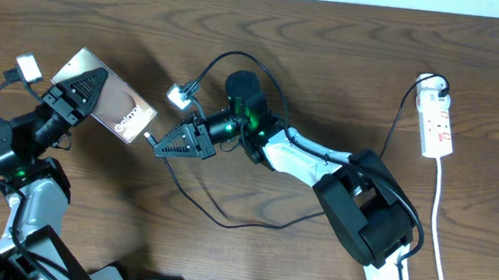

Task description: Plug charger to phone and switch on socket

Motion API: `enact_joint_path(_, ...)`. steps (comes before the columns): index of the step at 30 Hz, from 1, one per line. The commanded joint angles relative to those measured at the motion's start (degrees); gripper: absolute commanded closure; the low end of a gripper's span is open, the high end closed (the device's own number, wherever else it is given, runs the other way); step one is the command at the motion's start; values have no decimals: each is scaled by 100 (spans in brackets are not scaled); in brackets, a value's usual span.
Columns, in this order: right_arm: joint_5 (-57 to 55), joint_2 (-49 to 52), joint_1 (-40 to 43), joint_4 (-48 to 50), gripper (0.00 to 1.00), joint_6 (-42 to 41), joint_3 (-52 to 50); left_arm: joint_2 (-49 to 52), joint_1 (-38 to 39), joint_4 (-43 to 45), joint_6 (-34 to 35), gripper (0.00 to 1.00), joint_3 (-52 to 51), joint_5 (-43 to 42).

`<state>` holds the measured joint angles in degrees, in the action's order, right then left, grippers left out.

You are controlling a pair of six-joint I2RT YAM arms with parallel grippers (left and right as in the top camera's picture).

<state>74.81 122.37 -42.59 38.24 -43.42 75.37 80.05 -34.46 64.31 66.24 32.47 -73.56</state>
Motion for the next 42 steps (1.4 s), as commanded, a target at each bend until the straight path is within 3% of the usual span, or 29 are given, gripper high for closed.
enact_joint_path(1,57,-20,-17,44,99,42,26,-31,-7,70,72,92,74,-162)
enact_joint_path(16,33,-20,-15,85,99,39,26,-31,-7,35,356,93,74,-251)
enact_joint_path(42,35,-20,-11,146,99,37,26,-31,-7,31,243,93,74,-553)
